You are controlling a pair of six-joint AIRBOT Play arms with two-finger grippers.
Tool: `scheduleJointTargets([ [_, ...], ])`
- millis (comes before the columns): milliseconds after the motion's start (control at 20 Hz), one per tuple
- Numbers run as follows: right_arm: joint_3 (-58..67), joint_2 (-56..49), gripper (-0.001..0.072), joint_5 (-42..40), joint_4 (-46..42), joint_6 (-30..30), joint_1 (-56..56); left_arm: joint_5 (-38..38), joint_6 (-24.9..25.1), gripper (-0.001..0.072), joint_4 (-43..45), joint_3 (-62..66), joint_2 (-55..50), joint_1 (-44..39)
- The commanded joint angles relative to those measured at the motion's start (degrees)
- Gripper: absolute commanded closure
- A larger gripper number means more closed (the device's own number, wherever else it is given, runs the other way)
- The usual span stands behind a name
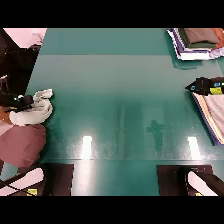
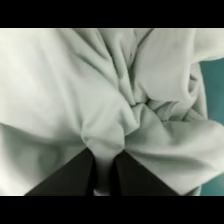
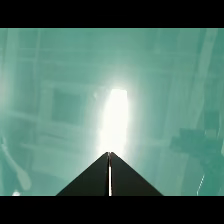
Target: Fold the shirts.
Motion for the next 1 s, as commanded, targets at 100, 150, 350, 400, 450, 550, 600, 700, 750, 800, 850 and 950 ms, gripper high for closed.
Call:
scheduleJointTargets([
  [100, 4.6, 0.0, 0.0696, -2.9, 0.3, 0.0, 0.0, -3.3, 3.1, 0.0678, -6.9, 11.2, 9.4, -0.1],
  [150, 6.8, 0.0, 0.0696, -3.9, 0.2, 0.0, 0.0, -5.0, 4.8, 0.0678, -10.4, 15.0, 12.2, -0.1],
  [350, 16.2, 0.0, 0.0696, -8.9, 0.3, 0.0, 0.0, -11.0, 9.2, 0.0677, -28.7, 28.7, 18.6, -0.2],
  [400, 18.4, 0.0, 0.0696, -9.8, 0.3, 0.0, 0.0, -11.9, 10.1, 0.0678, -31.3, 31.9, 19.1, -1.7],
  [450, 20.3, 0.0, 0.0696, -10.4, 0.2, 0.0, 0.0, -12.4, 10.1, 0.0678, -31.6, 34.6, 19.1, -4.3],
  [550, 24.0, 0.0, 0.0696, -10.7, 0.2, 0.0, 0.0, -12.5, 10.2, 0.0678, -31.6, 37.8, 19.0, -11.8],
  [600, 25.2, 0.0, 0.0696, -10.7, 0.2, 0.0, 0.0, -12.1, 10.6, 0.0678, -31.6, 37.9, 19.0, -16.1],
  [700, 27.0, 0.0, 0.0696, -10.6, 0.3, 0.0, 0.0, -13.1, 11.9, 0.0678, -31.6, 37.9, 17.8, -24.1],
  [750, 27.5, 0.0, 0.0696, -10.5, 0.2, 0.0, 0.0, -14.2, 12.4, 0.0677, -31.6, 37.8, 16.7, -28.1],
  [800, 27.7, 0.0, 0.0696, -10.5, 0.3, 0.0, 0.0, -15.8, 13.3, 0.0677, -31.6, 37.8, 15.5, -31.4],
  [850, 27.7, 0.0, 0.0696, -10.2, 0.3, 0.0, 0.0, -17.5, 13.2, 0.0677, -31.6, 37.7, 13.6, -34.4],
  [950, 27.6, 0.0, 0.0696, -8.6, 0.3, 0.0, 0.0, -20.4, 13.3, 0.0677, -31.5, 37.7, 9.2, -39.4],
])
